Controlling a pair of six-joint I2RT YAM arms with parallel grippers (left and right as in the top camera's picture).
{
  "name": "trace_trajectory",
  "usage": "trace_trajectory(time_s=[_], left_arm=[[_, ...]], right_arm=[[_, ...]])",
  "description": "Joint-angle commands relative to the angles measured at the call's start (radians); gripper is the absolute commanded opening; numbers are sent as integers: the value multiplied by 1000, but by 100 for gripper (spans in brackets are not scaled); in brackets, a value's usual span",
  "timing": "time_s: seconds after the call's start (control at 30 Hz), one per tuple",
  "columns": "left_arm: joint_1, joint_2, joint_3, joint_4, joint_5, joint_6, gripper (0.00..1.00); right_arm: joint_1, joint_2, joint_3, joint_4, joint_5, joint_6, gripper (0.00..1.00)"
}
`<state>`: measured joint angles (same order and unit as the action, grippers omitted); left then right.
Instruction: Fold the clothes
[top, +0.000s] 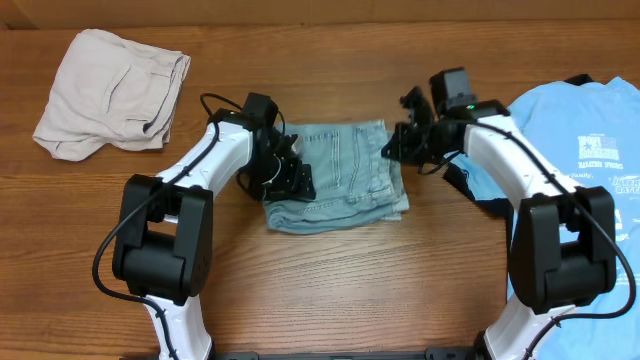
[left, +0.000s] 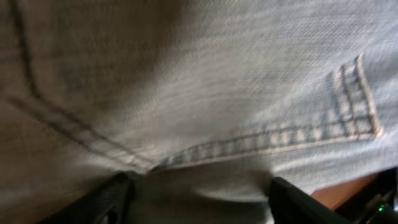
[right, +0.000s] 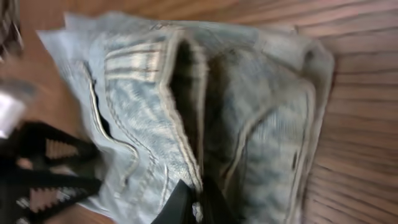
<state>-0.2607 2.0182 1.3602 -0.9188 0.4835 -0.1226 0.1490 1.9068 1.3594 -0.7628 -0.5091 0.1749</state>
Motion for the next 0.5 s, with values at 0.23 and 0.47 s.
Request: trace_trajectory(time_s=[0.23,0.47], left_arm=[[23,17,-19,-28,-111,3,77],[40,17,70,-121,-63,8,84]], right_arm=[[-97,-27,43,-32,79,23,50],[-70,-130,83,-128,-50,-134,36]])
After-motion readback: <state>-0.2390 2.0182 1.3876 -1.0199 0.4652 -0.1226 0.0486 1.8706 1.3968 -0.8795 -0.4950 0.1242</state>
